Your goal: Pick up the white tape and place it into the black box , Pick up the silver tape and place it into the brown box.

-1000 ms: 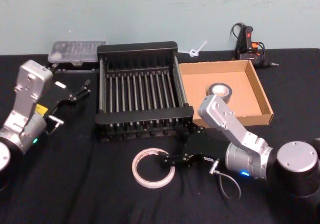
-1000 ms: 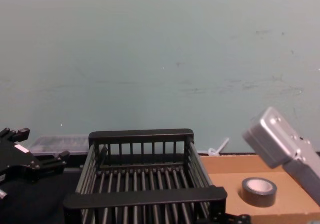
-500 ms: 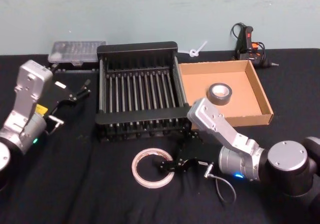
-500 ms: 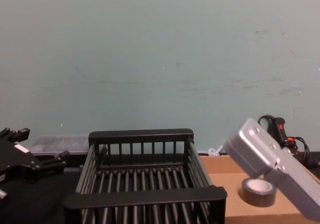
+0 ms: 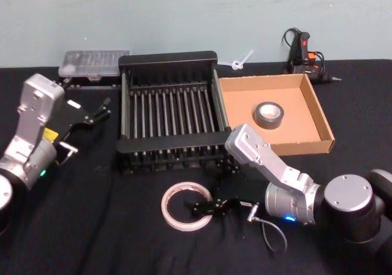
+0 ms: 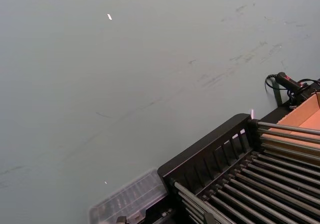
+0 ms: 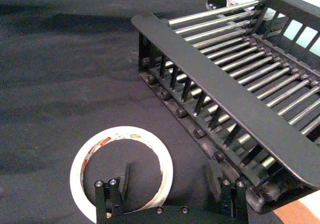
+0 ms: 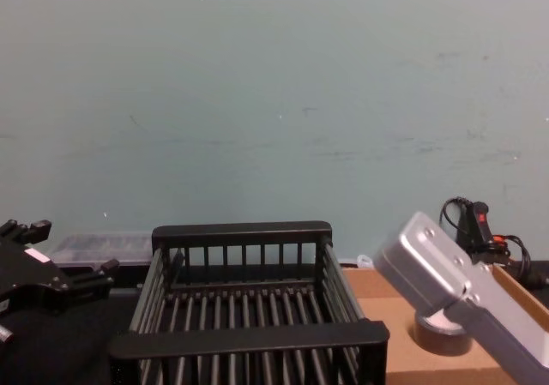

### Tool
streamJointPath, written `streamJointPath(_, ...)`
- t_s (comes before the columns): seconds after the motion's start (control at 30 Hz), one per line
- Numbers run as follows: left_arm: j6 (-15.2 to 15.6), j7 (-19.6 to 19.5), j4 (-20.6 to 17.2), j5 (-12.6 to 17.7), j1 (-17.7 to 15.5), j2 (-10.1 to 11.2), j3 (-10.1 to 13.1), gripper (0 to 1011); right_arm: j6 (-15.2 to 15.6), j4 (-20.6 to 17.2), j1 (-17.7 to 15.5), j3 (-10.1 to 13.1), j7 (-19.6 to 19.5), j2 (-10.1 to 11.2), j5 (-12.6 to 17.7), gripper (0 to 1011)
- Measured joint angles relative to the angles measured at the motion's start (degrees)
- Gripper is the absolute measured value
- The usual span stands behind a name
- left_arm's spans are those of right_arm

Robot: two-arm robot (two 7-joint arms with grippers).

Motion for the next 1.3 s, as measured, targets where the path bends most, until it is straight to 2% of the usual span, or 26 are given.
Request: streamJointPath(1.3,0.0,0.0,0.0,0.0,0.0,0.0,0.0,1001,0.5,0.68,0.27,-0.2,-0.68,-0.66,-1.12,998)
